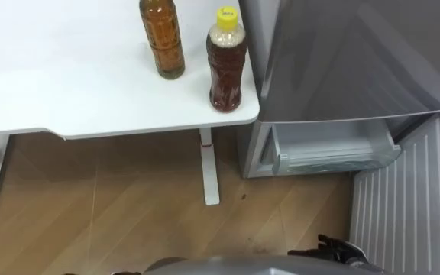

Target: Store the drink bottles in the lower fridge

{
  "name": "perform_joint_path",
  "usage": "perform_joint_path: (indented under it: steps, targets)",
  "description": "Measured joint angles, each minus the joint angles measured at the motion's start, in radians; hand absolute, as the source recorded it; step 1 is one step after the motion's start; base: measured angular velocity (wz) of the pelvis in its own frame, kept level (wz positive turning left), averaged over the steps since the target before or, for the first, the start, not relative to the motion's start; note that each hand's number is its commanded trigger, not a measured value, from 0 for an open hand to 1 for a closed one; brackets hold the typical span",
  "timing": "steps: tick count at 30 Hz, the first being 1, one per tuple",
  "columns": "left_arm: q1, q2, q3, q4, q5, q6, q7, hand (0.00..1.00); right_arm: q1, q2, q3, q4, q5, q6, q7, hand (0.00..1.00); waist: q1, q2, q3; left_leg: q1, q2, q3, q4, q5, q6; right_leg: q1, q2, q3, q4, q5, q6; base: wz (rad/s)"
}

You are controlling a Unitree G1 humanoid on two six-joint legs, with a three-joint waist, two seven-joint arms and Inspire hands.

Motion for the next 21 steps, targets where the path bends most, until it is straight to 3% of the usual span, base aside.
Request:
perform_joint_path:
  steps: [8, 16, 21]
  targets:
    - [0.009, -0.001, 0.001, 0.0, 0.0, -0.002, 0.016, 0.0, -0.002, -0.002, 0.003, 0.007, -0.002, 0.002, 0.01, 0.0, 0.007, 0.001, -0.0018, -0.002, -0.008, -0.017, 0.005, 0.0, 0.0, 0.003, -0.002, -0.009, -0.001, -0.002, 0.003, 0.05]
    - [0.009, -0.005, 0.002, 0.0, -0.015, -0.002, 0.085, 0.0, -0.002, -0.001, 0.001, 0.007, -0.016, 0.013, -0.007, 0.0, 0.013, 0.001, 0.0029, -0.002, -0.012, -0.043, 0.009, 0.0, 0.001, 0.016, -0.006, -0.025, 0.0, -0.011, 0.004, 0.09]
    - [0.011, -0.006, 0.038, 0.001, -0.042, -0.008, 0.097, 0.0, -0.002, 0.0, -0.002, 0.007, -0.029, 0.009, -0.015, 0.0, 0.019, 0.0, 0.0028, -0.001, -0.013, -0.043, 0.013, 0.0, 0.001, 0.017, -0.006, -0.024, 0.0, -0.011, 0.004, 0.01]
